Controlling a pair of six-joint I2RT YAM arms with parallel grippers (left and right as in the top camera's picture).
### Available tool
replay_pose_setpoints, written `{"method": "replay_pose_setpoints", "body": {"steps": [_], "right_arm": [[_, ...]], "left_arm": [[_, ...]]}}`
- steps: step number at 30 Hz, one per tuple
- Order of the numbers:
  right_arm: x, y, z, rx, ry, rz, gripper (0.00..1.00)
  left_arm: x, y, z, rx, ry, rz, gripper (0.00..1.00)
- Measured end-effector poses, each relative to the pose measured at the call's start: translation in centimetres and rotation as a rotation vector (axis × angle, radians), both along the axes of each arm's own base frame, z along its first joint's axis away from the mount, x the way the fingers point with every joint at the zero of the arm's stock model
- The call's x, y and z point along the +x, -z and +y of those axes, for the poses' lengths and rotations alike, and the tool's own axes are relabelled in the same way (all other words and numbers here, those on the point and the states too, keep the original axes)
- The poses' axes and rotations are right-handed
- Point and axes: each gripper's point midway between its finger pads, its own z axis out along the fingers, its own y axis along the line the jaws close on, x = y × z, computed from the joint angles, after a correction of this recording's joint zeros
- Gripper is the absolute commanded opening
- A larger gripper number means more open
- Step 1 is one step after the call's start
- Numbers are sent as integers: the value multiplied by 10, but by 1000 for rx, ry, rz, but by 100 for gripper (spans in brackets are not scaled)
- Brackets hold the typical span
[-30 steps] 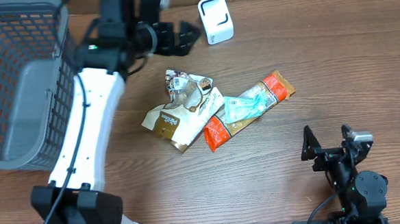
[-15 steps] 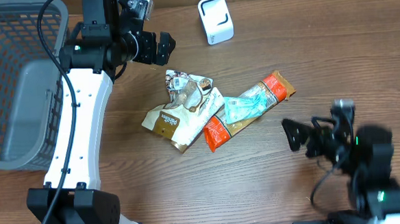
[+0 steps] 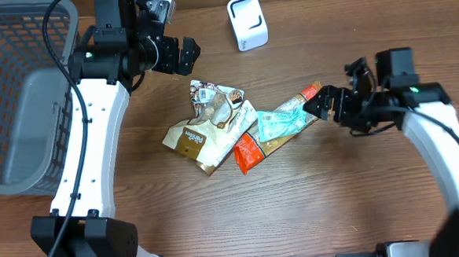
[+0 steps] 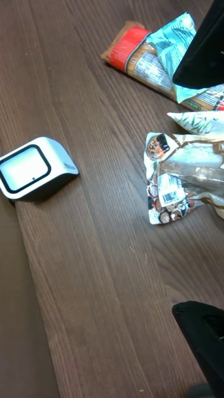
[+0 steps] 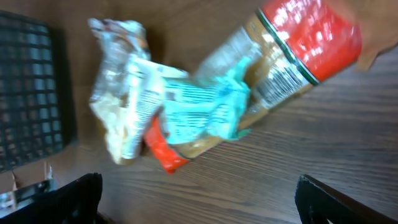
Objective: Scan the item barcode
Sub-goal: 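Reach the right gripper to the green packet and grasp it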
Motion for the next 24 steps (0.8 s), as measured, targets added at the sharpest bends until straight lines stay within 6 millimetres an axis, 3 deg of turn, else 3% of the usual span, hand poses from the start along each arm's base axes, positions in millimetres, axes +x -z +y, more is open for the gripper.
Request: {"method": "replay_pose_setpoints", "body": {"steps": [5,11,17,24], "right_arm": [[9,44,17,-2,-68,56,95],[30,68,32,0,-135,-23,84],[41,78,34,0,-146,-59,68],[42,79,35,1,-150,-64,59]], "left_arm": [[0,0,0,0,0,0,100],[0,0,0,0,0,0,100],[0,0,0,0,0,0,100],[0,0,0,0,0,0,100]]}}
